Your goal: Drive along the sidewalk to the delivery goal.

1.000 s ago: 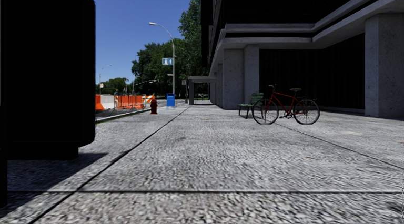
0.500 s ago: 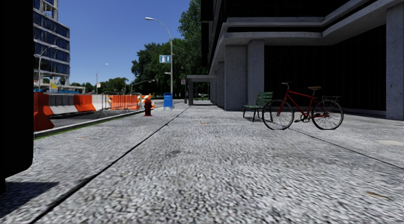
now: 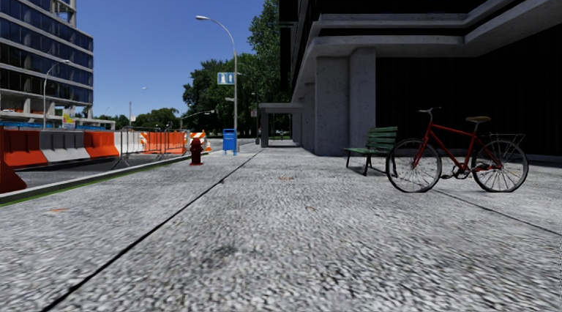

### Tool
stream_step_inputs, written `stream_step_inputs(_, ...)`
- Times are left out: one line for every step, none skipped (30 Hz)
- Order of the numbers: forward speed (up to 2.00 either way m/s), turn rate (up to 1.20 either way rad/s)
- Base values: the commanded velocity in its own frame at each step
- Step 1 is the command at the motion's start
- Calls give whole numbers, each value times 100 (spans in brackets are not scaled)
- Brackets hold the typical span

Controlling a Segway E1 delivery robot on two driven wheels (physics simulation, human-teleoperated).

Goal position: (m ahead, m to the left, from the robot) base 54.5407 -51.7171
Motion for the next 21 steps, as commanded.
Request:
stream_step_inputs(200, 0)
stream_step_inputs(200, 0)
stream_step_inputs(200, 0)
stream_step_inputs(200, 0)
stream_step_inputs(200, 0)
stream_step_inputs(200, 0)
stream_step_inputs(200, 0)
stream_step_inputs(200, 0)
stream_step_inputs(200, 0)
stream_step_inputs(200, 0)
stream_step_inputs(200, 0)
stream_step_inputs(200, 0)
stream_step_inputs(200, 0)
stream_step_inputs(200, 0)
stream_step_inputs(200, 0)
stream_step_inputs(200, 0)
stream_step_inputs(200, 0)
stream_step_inputs(200, 0)
stream_step_inputs(200, 0)
stream_step_inputs(200, 0)
stream_step_inputs(200, 0)
